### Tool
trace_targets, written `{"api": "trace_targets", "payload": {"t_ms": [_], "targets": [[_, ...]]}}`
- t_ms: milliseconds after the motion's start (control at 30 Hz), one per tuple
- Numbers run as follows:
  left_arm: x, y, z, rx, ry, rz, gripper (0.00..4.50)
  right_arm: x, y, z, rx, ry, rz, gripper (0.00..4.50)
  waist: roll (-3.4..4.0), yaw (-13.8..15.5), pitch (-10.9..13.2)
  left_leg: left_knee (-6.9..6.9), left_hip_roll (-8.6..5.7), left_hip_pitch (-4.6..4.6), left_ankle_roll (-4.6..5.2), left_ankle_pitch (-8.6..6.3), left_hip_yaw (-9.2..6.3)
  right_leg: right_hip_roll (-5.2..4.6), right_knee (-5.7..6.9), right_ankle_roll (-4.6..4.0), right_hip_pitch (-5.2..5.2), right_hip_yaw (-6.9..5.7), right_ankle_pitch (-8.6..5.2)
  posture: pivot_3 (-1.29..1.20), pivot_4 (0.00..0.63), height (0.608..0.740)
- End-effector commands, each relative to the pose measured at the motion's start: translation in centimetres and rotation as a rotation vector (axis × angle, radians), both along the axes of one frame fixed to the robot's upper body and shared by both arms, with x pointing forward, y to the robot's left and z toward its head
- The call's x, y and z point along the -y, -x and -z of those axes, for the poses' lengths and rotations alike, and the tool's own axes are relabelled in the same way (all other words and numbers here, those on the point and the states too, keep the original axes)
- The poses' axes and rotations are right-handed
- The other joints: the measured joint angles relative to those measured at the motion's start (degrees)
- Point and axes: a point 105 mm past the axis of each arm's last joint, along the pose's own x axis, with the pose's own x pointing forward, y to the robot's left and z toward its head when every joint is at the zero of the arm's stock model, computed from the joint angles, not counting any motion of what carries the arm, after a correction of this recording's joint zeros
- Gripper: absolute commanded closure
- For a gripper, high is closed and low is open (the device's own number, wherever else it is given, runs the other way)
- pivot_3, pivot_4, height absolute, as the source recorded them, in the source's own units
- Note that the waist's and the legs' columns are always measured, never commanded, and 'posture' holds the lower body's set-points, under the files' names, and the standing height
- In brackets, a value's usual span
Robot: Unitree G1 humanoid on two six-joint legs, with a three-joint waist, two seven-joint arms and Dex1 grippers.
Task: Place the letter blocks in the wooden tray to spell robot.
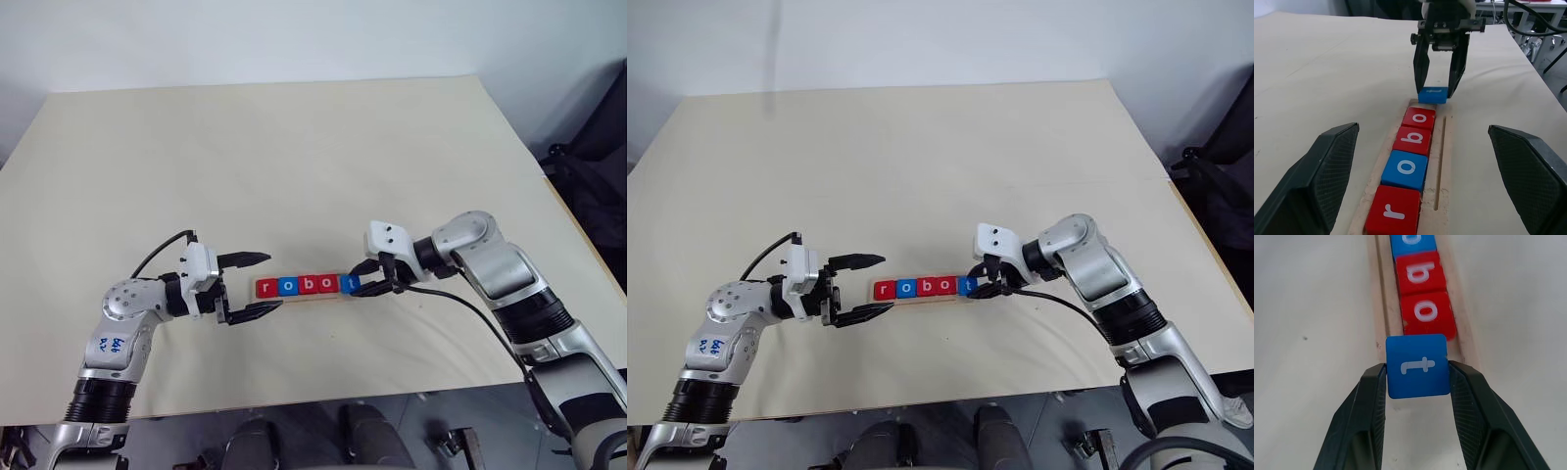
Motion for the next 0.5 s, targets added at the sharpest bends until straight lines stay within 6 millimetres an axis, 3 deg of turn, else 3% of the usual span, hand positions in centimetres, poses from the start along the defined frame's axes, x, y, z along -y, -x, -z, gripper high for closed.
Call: {"api": "trace_targets", "payload": {"t_ms": [33, 500], "targets": [[0.2, 0.2, -0.8, 0.033, 0.006, 0.012, 0.0, -0.5, -0.6, -1.0, 0.066, 0.009, 0.001, 3.02, 0.0, -0.01, 0.0, 0.0, 0.0, 0.0, 0.0, 0.0, 0.02, 0.01, 0.01, 0.0, 0.0, -0.01, 0.0, 0.0, 0.15, 0.74], [0.0, 0.3, -0.8, 0.035, 0.009, -0.005, 0.0, -2.5, -0.5, -1.2, 0.114, 0.042, -0.049, 3.02, 0.0, -0.91, 0.0, -0.02, 0.02, 0.0, 0.0, 0.0, 0.02, 0.01, 0.01, 0.0, 0.0, -0.06, 0.0, 0.0, 0.15, 0.74]]}}
